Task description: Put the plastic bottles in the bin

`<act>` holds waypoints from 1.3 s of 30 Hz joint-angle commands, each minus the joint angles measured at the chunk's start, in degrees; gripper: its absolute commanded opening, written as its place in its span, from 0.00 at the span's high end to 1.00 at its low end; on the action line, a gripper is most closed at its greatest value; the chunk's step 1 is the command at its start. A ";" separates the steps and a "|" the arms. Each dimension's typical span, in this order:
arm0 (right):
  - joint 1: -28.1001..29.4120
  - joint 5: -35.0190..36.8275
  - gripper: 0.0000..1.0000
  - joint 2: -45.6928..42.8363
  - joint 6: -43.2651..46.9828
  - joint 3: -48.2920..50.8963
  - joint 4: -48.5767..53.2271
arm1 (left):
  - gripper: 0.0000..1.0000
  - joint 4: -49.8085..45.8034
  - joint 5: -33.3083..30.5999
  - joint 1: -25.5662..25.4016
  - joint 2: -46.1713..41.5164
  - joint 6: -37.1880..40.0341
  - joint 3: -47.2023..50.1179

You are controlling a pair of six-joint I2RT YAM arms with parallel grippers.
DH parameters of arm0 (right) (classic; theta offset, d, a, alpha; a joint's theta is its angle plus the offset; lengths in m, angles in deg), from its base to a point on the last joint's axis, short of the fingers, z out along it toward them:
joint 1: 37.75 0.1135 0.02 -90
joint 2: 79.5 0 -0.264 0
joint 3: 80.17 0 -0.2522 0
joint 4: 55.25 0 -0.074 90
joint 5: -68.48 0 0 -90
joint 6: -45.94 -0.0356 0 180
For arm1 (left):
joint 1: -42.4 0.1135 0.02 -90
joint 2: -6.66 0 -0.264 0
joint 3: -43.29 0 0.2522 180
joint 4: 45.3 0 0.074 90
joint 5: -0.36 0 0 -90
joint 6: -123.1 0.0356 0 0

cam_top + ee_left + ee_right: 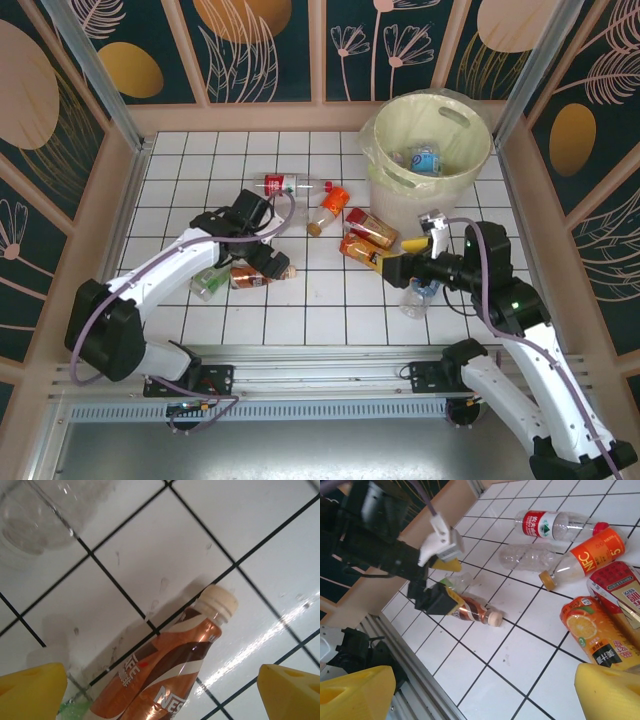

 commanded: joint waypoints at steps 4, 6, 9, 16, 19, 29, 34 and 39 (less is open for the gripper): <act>0.46 -1.55 0.07 -1.89 0.12 0.65 -0.33 | 0.07 -4.46 -5.34 -1.65 5.12 0.17 -1.13; 0.46 -1.37 0.07 -1.89 0.09 0.75 -0.35 | 0.08 -4.89 -5.99 -2.50 6.76 -0.18 -1.32; 0.42 -1.45 0.07 -2.11 0.16 0.64 -0.33 | 0.10 -5.25 -7.03 -3.62 9.23 -0.72 -1.23; 0.42 -1.15 0.07 -2.79 -0.02 0.79 -0.33 | 0.16 -5.63 -6.71 -5.01 13.16 -3.01 -1.75; 0.50 -1.00 0.07 -2.92 -0.03 0.88 -0.34 | 0.21 -5.63 -6.30 -5.20 14.79 -4.47 -1.93; 0.47 -0.49 0.07 -3.29 -0.36 0.97 -0.27 | 0.29 -4.67 -4.45 -6.85 19.54 -8.33 -3.07; 0.46 -0.46 0.07 -3.62 -0.59 1.11 -0.42 | 0.35 -3.51 -3.61 -7.87 21.53 -10.16 -4.28; 0.47 0.74 0.08 -4.06 -0.90 1.14 -0.42 | 0.48 -0.05 -1.80 -8.04 21.17 -12.20 -4.66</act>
